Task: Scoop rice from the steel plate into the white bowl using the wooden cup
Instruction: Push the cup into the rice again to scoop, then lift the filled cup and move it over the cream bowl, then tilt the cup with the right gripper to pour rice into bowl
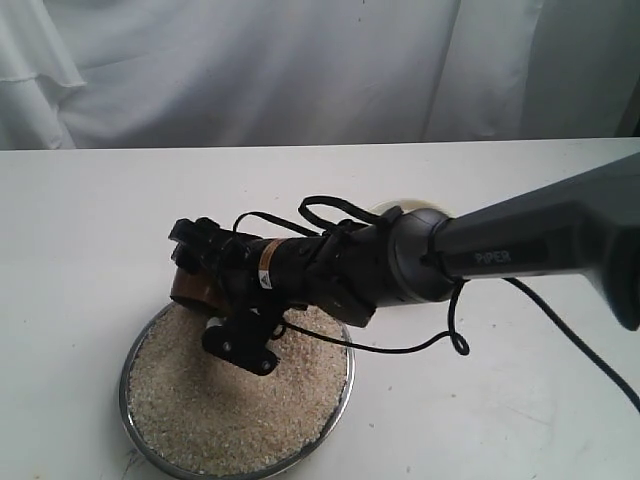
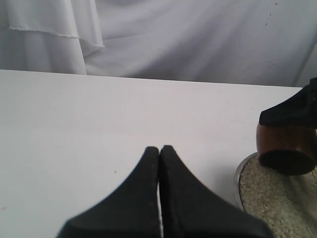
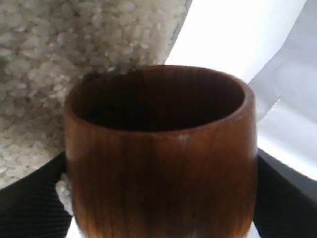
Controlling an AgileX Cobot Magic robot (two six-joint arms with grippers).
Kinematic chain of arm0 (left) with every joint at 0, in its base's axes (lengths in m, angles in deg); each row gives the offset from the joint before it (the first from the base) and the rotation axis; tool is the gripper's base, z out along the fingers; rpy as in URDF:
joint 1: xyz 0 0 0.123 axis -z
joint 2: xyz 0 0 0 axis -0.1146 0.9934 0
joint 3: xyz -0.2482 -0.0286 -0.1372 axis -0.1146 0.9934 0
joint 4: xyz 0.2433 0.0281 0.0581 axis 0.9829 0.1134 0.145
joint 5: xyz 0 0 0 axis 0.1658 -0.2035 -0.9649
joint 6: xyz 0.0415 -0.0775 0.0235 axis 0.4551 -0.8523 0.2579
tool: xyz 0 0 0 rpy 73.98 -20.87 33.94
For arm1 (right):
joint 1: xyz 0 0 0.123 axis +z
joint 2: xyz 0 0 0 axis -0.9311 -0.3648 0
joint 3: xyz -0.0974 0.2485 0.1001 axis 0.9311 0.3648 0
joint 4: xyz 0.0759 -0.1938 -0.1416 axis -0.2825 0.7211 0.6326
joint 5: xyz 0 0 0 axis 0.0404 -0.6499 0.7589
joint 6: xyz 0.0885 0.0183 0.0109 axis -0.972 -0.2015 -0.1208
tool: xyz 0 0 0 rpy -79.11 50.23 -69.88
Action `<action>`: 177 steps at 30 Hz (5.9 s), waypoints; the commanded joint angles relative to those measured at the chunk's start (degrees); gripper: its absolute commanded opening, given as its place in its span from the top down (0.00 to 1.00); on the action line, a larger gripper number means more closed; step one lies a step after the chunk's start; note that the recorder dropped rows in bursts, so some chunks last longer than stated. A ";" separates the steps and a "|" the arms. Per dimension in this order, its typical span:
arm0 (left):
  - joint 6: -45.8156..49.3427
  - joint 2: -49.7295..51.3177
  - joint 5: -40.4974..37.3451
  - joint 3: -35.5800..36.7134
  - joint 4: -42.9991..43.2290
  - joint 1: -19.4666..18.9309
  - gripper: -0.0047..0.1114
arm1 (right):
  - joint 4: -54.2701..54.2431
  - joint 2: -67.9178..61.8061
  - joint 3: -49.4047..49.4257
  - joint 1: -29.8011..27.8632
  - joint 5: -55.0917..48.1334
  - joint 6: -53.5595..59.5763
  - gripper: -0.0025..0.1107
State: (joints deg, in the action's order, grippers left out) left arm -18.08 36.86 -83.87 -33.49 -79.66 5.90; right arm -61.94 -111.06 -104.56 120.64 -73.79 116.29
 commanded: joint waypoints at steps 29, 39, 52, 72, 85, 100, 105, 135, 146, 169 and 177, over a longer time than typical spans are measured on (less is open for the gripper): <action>-0.18 -0.29 0.36 0.26 -0.04 0.09 0.96 | -20.61 -0.06 -0.55 2.30 -24.41 0.59 0.98; -0.18 -0.29 0.36 0.26 -0.04 0.09 0.96 | -29.17 1.27 -0.55 2.30 -29.70 3.05 0.98; -0.18 -0.29 0.36 0.26 -0.04 0.09 0.96 | -50.39 1.28 -0.55 2.20 -33.79 15.56 0.98; -0.18 -0.29 0.36 0.26 -0.04 0.09 0.96 | -64.01 2.79 -0.55 0.03 -36.70 15.56 0.98; -0.18 -0.29 0.36 0.26 -0.04 0.09 0.96 | -69.48 3.02 -0.55 -2.18 -40.54 15.56 0.98; -0.18 -0.29 0.36 0.26 -0.04 0.09 0.96 | -79.33 9.55 -1.28 -9.54 -51.44 15.56 0.98; -0.18 -0.29 0.36 0.26 -0.04 0.09 0.96 | -83.41 10.65 -1.28 -12.09 -55.36 15.56 0.98; -0.18 -0.29 0.36 0.26 -0.04 0.09 0.96 | -74.58 13.19 -1.51 -35.69 -41.67 15.56 0.98; -0.18 -0.29 0.36 0.26 -0.04 0.09 0.96 | -55.39 13.19 -1.51 -35.42 -34.54 15.56 0.98; -0.18 -0.29 0.36 0.26 -0.04 0.09 0.96 | -36.09 13.19 -1.51 -31.90 -31.08 15.56 0.98; -0.18 -0.29 0.36 0.26 -0.04 0.09 0.96 | -29.99 13.19 -1.51 -31.42 -28.77 15.56 0.98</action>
State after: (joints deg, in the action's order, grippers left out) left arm -18.08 36.86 -83.87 -33.49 -79.66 5.90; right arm -93.86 -98.61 -105.72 88.70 -104.30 132.01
